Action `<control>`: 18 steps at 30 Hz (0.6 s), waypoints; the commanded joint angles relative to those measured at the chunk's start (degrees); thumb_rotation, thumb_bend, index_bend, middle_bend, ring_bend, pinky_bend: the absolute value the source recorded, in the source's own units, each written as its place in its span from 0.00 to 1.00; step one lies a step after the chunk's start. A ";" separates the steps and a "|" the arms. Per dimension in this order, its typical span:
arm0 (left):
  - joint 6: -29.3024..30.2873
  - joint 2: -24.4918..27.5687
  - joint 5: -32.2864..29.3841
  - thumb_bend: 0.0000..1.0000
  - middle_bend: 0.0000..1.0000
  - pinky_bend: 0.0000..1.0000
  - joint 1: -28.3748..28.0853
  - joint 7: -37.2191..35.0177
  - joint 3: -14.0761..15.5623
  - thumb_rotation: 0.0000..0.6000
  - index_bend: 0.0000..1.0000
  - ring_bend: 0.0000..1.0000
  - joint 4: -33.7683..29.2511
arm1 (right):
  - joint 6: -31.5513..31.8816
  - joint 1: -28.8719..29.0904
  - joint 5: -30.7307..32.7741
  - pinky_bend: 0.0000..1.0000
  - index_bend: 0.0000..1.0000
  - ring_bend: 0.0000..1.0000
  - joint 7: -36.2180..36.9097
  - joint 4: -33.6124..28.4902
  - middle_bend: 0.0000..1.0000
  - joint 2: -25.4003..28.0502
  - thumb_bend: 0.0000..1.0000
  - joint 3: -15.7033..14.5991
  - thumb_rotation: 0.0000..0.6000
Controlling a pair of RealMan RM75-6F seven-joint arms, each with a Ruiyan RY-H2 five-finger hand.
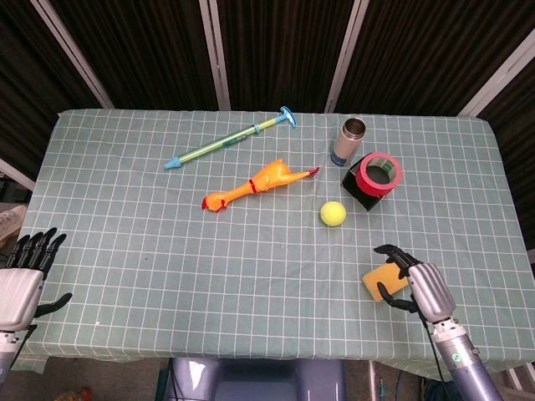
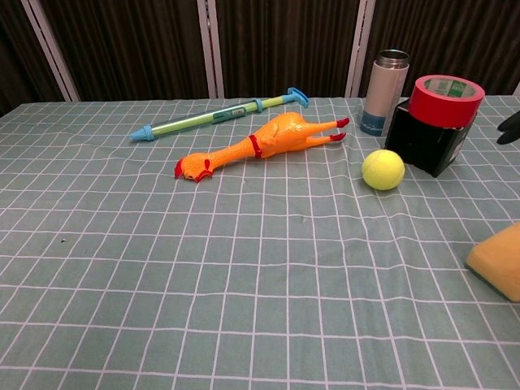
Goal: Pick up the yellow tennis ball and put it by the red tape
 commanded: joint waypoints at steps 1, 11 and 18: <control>0.12 0.05 -0.11 0.11 0.00 0.00 0.00 -0.17 -0.13 1.00 0.00 0.00 0.08 | -3.43 2.37 2.24 0.60 0.29 0.41 2.80 -1.25 0.29 -1.48 0.48 1.37 1.00; -0.57 0.14 -1.42 0.12 0.00 0.00 -0.26 -0.86 -0.68 1.00 0.00 0.00 0.24 | -17.07 9.32 14.26 0.62 0.30 0.42 21.85 -4.22 0.30 -2.94 0.66 7.26 1.00; -0.86 0.03 -2.11 0.12 0.00 0.00 -0.56 -1.35 -1.21 1.00 0.00 0.00 0.76 | -23.54 13.13 18.55 0.62 0.30 0.42 23.70 -2.16 0.30 -5.09 0.68 9.11 1.00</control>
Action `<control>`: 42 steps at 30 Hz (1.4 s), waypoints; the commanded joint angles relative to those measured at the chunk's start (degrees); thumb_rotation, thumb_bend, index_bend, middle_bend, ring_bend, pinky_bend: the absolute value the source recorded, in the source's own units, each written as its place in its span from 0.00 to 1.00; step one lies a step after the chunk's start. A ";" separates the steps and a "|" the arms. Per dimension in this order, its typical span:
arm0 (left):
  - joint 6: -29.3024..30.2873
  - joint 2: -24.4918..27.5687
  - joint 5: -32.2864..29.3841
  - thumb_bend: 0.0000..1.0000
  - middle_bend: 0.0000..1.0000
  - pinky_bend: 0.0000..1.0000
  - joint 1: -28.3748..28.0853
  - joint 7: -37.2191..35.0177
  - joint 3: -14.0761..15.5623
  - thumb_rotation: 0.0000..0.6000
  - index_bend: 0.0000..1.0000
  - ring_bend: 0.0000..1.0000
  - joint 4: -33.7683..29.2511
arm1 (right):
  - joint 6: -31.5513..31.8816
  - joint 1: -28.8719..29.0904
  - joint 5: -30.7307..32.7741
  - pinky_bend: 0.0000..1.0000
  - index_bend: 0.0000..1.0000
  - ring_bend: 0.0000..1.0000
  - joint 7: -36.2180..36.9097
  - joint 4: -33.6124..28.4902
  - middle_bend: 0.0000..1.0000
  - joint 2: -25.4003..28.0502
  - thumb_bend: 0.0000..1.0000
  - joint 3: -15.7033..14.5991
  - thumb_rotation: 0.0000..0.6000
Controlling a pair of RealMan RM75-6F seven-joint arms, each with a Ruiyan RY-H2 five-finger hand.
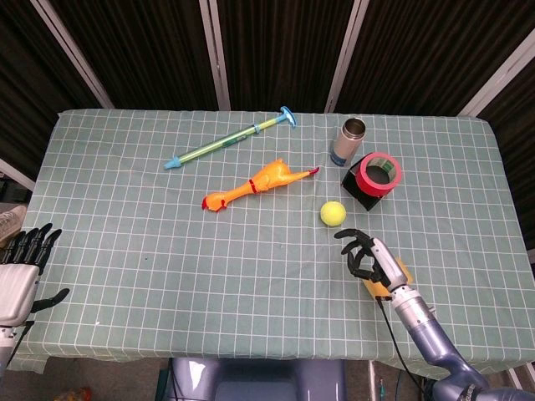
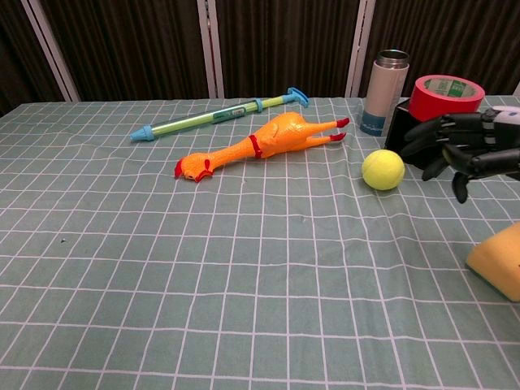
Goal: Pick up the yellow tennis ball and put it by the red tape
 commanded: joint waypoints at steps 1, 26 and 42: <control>-0.13 -0.02 -0.27 0.12 0.00 0.00 -0.04 -0.07 -0.09 1.00 0.00 0.00 0.06 | -2.49 2.00 2.23 0.62 0.30 0.42 1.36 1.22 0.30 -1.78 0.68 1.43 1.00; -2.11 -0.49 -4.07 0.13 0.00 0.00 -0.34 0.63 -0.84 1.00 0.00 0.00 0.51 | -15.82 9.22 1.96 0.62 0.30 0.42 18.84 17.31 0.30 -8.17 0.70 4.18 1.00; -4.49 -0.59 -6.38 0.13 0.00 0.00 -1.23 0.00 -1.41 1.00 0.00 0.00 1.31 | -21.79 13.27 1.26 0.62 0.30 0.42 25.58 26.45 0.30 -11.88 0.70 4.28 1.00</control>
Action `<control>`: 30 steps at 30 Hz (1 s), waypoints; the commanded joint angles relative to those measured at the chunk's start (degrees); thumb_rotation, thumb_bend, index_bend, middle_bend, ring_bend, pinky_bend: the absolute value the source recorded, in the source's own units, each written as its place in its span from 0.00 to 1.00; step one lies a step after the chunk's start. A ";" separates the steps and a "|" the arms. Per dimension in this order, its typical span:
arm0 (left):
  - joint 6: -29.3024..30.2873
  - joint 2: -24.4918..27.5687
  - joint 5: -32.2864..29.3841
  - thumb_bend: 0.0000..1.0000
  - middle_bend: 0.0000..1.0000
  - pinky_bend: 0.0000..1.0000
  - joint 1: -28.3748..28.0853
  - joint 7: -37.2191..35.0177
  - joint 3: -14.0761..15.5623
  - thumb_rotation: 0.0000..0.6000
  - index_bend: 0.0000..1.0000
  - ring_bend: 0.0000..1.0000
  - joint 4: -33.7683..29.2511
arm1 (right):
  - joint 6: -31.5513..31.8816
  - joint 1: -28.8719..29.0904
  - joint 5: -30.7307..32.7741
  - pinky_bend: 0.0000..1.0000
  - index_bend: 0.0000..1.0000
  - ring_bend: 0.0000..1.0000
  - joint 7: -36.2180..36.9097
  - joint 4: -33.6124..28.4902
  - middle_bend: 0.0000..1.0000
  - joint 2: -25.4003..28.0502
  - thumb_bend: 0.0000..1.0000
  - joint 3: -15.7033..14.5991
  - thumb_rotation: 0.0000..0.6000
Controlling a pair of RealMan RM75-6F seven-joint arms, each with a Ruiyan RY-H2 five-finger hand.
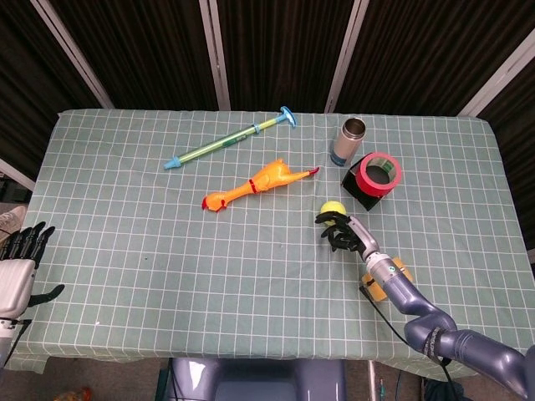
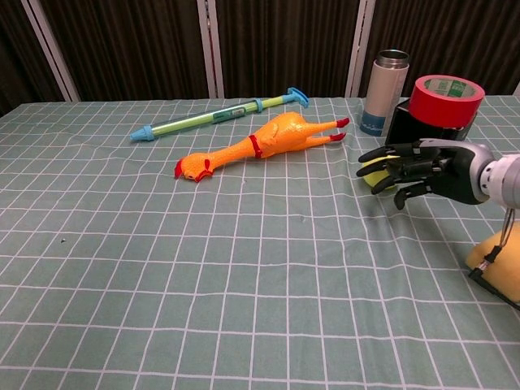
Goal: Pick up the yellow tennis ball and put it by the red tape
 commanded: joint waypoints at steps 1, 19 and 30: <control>-0.38 0.07 -0.21 0.13 0.00 0.00 -0.14 -0.29 -0.01 1.00 0.00 0.00 0.11 | -1.14 0.91 0.03 0.62 0.30 0.42 1.17 1.37 0.30 -0.84 0.70 0.14 1.00; -2.62 -0.49 -2.21 0.13 0.00 0.00 -1.17 0.72 -0.27 1.00 0.00 0.00 0.46 | -1.76 2.24 -2.15 0.62 0.29 0.42 11.10 6.17 0.30 -1.39 0.71 1.10 1.00; -3.24 -0.91 -3.23 0.13 0.00 0.00 -1.54 0.86 -0.58 1.00 0.00 0.00 1.17 | -2.52 4.01 -5.67 0.62 0.16 0.37 20.14 8.94 0.22 -2.40 0.72 0.06 1.00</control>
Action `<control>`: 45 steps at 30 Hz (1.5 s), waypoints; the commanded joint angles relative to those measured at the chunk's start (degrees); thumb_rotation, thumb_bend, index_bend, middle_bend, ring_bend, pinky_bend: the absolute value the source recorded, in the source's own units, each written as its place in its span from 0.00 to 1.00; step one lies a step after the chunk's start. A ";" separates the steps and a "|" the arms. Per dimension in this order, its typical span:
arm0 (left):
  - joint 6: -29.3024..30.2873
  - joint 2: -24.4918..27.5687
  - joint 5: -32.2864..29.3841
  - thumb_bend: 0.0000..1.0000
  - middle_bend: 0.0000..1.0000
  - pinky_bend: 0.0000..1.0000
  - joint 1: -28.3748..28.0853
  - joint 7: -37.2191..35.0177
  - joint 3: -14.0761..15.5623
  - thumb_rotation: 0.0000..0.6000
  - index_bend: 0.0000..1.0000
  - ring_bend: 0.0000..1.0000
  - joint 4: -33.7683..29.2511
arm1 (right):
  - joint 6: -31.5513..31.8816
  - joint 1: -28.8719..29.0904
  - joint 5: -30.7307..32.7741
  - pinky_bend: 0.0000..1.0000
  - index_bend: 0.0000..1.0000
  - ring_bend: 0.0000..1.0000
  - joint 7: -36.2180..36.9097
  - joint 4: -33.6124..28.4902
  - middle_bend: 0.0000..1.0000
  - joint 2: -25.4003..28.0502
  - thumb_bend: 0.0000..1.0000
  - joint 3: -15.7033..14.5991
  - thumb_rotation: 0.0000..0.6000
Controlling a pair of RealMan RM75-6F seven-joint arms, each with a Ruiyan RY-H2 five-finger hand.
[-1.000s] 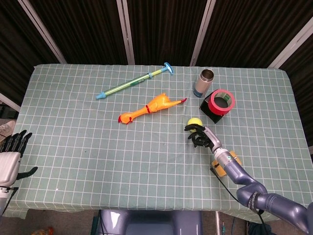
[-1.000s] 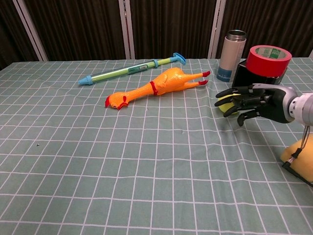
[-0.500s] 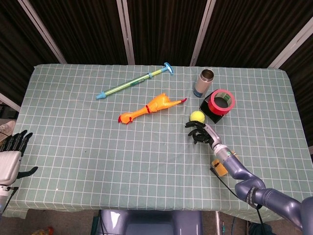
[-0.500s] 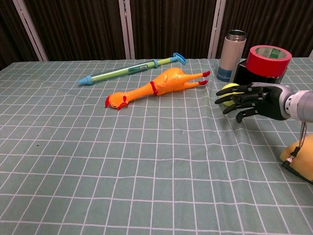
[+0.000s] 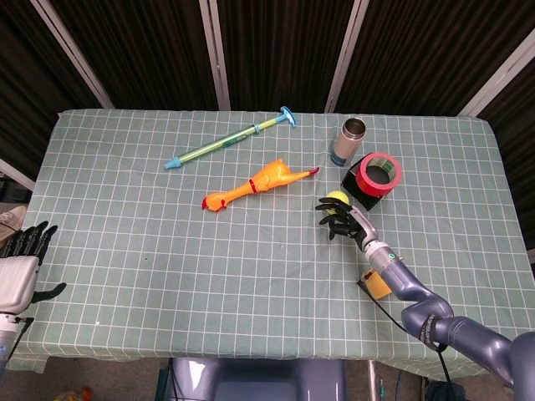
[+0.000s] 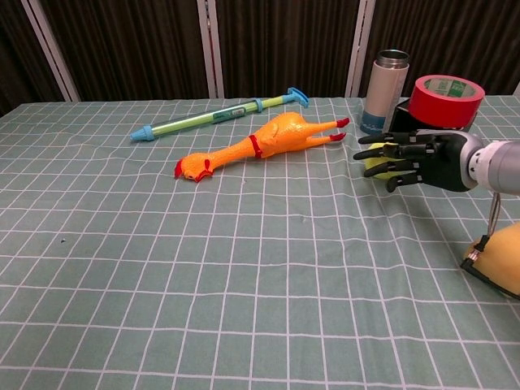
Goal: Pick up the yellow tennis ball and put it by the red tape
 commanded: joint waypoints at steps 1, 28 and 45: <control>-0.25 -0.08 -0.29 0.13 0.00 0.00 -0.13 -0.05 -0.10 1.00 0.00 0.00 0.22 | -0.14 0.89 -1.83 0.62 0.15 0.36 3.72 1.47 0.21 -0.52 0.72 -0.70 1.00; -3.09 -1.20 -3.44 0.13 0.00 0.00 -1.48 1.31 -0.53 1.00 0.00 0.00 1.74 | 4.94 4.88 -10.81 0.30 0.04 0.23 25.95 14.93 0.12 -3.23 0.73 -9.16 1.00; -3.31 -1.56 -4.22 0.13 0.00 0.00 -1.74 1.99 -0.56 1.00 0.00 0.00 2.01 | 10.65 6.39 -13.12 0.03 0.00 0.12 36.55 22.86 0.07 -4.41 0.73 -13.33 1.00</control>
